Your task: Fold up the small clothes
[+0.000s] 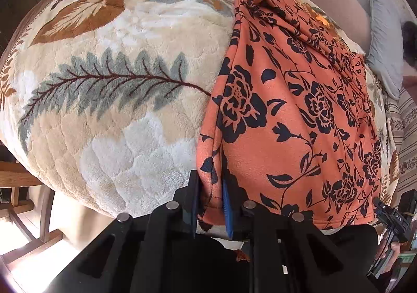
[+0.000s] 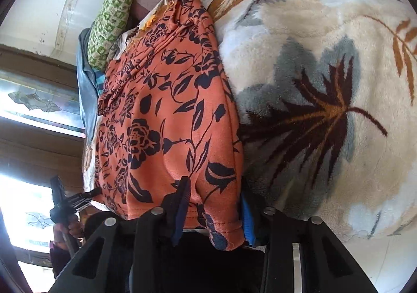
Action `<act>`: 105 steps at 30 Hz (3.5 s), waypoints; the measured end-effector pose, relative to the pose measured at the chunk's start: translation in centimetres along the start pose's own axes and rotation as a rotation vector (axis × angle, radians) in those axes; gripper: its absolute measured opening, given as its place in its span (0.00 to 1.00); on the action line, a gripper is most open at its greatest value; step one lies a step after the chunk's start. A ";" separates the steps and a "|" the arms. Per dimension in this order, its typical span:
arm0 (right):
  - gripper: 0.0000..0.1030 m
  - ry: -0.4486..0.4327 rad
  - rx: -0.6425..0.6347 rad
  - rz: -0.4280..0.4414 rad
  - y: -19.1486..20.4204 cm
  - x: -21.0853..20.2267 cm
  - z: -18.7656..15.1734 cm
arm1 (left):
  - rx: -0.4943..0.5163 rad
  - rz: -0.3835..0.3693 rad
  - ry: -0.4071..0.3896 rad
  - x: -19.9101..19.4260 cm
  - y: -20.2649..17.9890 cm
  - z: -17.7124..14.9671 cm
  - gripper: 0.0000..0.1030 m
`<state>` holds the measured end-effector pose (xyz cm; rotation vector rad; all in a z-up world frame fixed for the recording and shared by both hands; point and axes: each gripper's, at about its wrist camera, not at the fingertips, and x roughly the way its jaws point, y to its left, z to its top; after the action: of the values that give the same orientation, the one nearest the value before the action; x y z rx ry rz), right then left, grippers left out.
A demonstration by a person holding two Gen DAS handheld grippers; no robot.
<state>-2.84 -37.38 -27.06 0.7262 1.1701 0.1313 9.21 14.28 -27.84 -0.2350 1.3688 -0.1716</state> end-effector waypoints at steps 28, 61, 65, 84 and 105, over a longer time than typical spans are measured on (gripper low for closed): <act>0.09 -0.099 0.054 0.329 4.6 -4.3 5.3 | -0.056 -0.335 -0.125 -6.6 0.4 6.6 0.07; 0.26 -0.507 0.486 0.359 -4.7 6.9 35.4 | -0.390 -0.349 -0.662 -0.2 -2.5 32.9 0.63; 0.62 -0.542 0.358 0.283 -1.2 3.2 34.3 | -0.312 -0.250 -0.652 -3.9 -4.7 28.6 0.63; 0.43 -0.116 -0.267 -0.418 20.7 24.9 37.8 | 0.029 0.051 -0.383 7.1 -11.5 22.2 0.64; 0.51 -0.068 -0.516 -0.261 31.5 28.2 26.7 | 0.029 0.106 -0.341 5.9 -9.7 22.4 0.64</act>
<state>40.44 -12.35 -25.89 0.1206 1.0930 0.1790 32.47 4.92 -26.82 -0.1588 1.0366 -0.0590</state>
